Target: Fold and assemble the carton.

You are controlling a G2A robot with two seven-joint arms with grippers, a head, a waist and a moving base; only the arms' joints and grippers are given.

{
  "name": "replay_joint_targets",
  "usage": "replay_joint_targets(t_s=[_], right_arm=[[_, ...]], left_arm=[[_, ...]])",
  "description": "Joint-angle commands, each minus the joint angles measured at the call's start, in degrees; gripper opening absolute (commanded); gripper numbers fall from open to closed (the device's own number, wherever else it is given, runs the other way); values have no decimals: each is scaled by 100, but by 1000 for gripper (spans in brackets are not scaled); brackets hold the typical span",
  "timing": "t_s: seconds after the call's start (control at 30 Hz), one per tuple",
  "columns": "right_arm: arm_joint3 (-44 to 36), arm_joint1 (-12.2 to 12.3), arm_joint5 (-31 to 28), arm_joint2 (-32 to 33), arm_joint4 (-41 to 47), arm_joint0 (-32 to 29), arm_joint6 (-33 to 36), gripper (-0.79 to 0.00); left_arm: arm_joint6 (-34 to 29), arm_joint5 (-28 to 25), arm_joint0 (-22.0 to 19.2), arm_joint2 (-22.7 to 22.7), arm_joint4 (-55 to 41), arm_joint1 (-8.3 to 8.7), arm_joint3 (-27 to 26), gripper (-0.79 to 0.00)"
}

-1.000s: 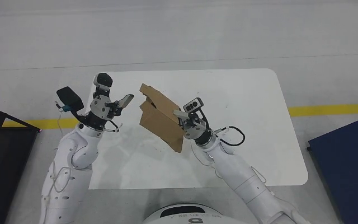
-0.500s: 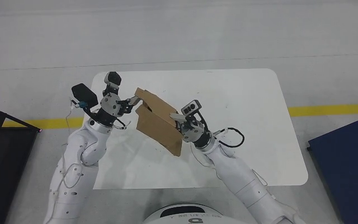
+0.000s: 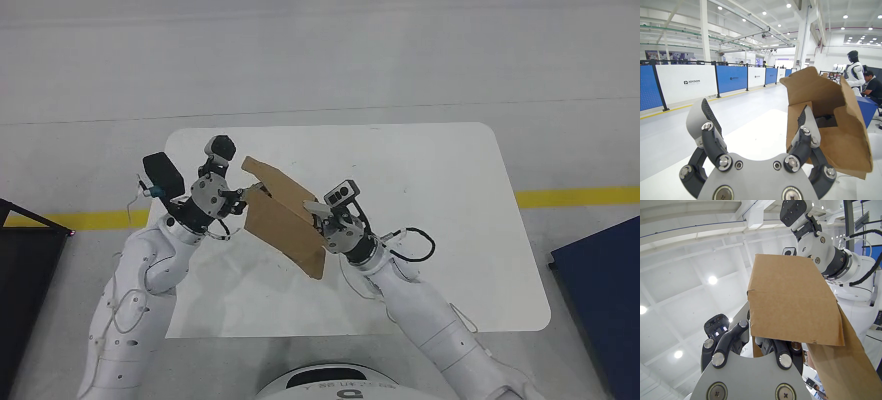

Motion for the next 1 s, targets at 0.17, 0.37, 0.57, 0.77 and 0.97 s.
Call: replay_joint_targets(t_s=[0.17, 0.37, 0.57, 0.77, 0.97], right_arm=[[42, -9, 81, -13, 1, 34, 34, -785], [58, -4, 72, 74, 72, 33, 92, -785], [62, 4, -7, 206, 159, 23, 140, -785], [54, 6, -13, 261, 177, 8, 138, -785], [79, -4, 6, 247, 163, 33, 167, -785]], left_arm=[[-229, -222, -150, -30, 123, 36, 43, 0], [-102, -34, -213, -69, -153, 27, 129, 0], [17, 10, -132, -361, -519, 48, 128, 0], [163, -297, -147, -572, -1039, 67, -143, 0], [-14, -587, -385, -326, -733, 68, -286, 0]])
